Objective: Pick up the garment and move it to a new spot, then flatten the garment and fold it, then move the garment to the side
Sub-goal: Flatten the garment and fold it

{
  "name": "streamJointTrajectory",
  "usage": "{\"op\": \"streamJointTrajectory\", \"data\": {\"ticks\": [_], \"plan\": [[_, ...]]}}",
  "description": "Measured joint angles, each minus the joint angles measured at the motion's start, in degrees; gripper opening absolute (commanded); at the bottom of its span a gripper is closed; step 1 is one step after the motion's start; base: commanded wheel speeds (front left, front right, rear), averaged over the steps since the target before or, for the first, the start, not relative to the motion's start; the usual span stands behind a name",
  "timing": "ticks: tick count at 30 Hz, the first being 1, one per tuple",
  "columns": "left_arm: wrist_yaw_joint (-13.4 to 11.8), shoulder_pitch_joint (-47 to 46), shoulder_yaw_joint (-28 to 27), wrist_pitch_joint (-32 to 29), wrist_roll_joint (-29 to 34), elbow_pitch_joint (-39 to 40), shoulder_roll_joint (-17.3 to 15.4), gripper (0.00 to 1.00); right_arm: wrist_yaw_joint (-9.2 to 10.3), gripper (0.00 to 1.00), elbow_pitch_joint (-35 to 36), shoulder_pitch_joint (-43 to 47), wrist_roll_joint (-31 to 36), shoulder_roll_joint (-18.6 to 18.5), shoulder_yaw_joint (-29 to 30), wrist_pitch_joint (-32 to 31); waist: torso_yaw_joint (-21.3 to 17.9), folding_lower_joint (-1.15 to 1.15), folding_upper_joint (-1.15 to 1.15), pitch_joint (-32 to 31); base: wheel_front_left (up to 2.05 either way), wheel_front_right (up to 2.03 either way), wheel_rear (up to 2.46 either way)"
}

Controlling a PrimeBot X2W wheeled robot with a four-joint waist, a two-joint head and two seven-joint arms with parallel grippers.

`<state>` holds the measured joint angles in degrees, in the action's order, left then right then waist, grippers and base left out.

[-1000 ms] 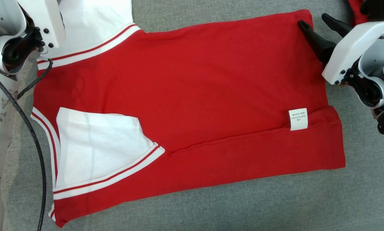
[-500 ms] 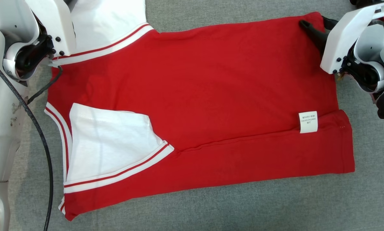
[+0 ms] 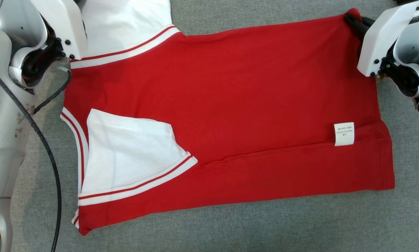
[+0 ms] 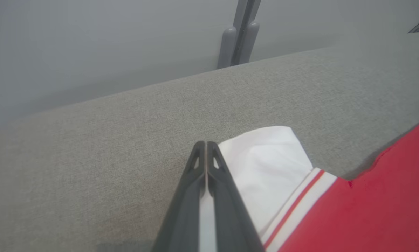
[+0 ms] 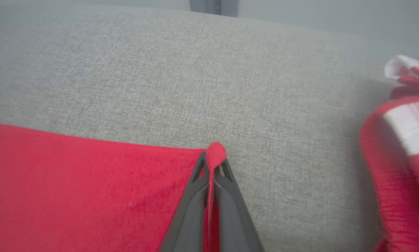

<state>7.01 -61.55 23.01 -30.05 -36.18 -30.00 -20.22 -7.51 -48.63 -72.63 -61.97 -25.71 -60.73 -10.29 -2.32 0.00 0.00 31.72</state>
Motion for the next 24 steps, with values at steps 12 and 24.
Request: {"op": "streamJointTrajectory", "data": {"ticks": [12, 24], "plan": [[0.23, -1.53, -1.59, 16.94, 0.98, -0.36, -0.9, 0.0, 0.0, 0.0, -2.0, -1.29, 0.24, -0.82, -3.22, 17.68, -0.03, 0.0, 0.0, -1.26, 0.0, 0.0, 0.0], [0.34, 3.83, 1.55, 21.59, -3.43, 3.98, -2.79, 0.0, 0.01, 0.0, 3.23, 2.34, -7.77, -5.06, -5.17, 23.37, 0.46, 0.0, 0.0, -3.61, 0.0, 0.0, 0.0]]}}
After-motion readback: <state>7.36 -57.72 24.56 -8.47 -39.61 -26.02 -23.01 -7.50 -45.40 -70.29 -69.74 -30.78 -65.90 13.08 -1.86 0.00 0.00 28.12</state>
